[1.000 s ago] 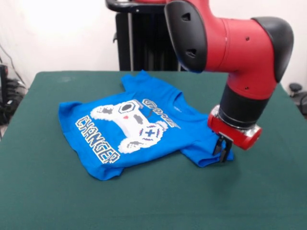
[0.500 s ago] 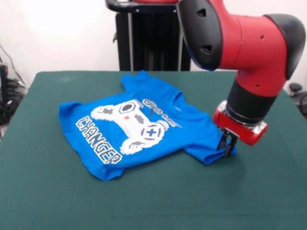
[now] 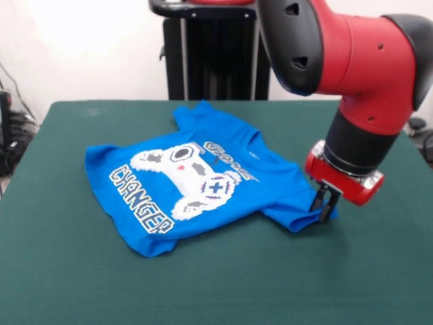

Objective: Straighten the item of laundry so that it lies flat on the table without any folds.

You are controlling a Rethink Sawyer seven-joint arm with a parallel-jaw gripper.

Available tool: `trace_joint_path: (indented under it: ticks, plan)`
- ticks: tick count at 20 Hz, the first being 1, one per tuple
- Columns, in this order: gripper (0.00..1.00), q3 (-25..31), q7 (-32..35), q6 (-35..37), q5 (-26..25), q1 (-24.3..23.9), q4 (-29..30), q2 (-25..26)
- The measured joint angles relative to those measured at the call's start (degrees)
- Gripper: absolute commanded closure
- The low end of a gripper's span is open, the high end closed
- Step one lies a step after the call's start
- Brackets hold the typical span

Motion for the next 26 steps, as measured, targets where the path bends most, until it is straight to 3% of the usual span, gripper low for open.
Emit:
trace_joint_path:
  ticks: [8,16,26]
  plan:
    - [1.00,0.01,0.00,0.00,-0.02,0.36,-1.20,0.23]
    - [1.00,-0.02,0.00,0.12,-0.07,1.98,-5.63,3.88]
    - [1.00,-0.94,0.00,4.96,-0.30,3.47,-11.25,6.21]
